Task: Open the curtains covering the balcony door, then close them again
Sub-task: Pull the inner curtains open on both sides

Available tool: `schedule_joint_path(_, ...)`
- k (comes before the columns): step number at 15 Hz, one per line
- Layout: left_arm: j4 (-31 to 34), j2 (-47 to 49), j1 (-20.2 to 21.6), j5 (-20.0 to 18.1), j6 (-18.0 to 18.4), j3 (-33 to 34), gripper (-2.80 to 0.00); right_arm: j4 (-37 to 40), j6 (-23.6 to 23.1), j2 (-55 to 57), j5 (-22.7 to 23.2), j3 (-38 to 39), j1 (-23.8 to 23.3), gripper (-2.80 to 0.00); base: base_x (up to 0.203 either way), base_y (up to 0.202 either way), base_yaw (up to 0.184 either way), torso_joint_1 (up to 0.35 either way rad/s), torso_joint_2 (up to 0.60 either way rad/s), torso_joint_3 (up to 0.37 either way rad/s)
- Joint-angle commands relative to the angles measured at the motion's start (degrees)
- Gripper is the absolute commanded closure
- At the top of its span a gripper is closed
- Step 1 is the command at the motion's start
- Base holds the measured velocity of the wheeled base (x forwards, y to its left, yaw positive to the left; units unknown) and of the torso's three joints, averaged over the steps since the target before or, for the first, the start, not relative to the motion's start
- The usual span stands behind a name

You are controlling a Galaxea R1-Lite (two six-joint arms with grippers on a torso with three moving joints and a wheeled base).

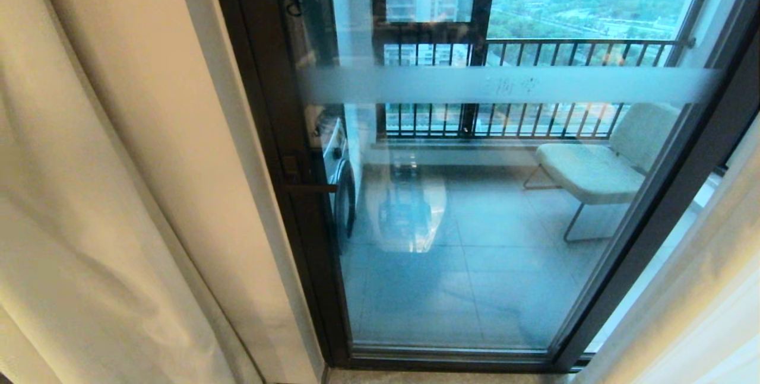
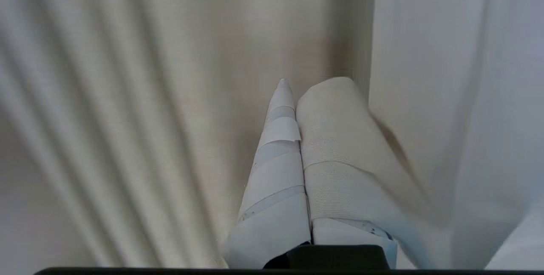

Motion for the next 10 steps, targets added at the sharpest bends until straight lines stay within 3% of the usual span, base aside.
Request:
schedule_joint_path(1,1.31,-4.46,-2.45,-0.60,-0.08,2.08,0.00,0.00,-0.08,0.07,0.03,0.00,0.00,0.00,0.000,0.000,0.000,0.000,0.00,0.000)
schedule_joint_path(5,1.57,-7.18,-5.24,-0.65,-0.39,5.24,0.00,0.00,-0.08,0.07,0.03,0.00,0.00,0.00,0.000,0.000,0.000,0.000,0.00,0.000)
schedule_joint_path(10,1.57,-7.89,-5.70,-0.65,-0.57,5.33,0.00,0.00,-0.08,0.07,0.03,0.00,0.00,0.00,0.000,0.000,0.000,0.000,0.00,0.000)
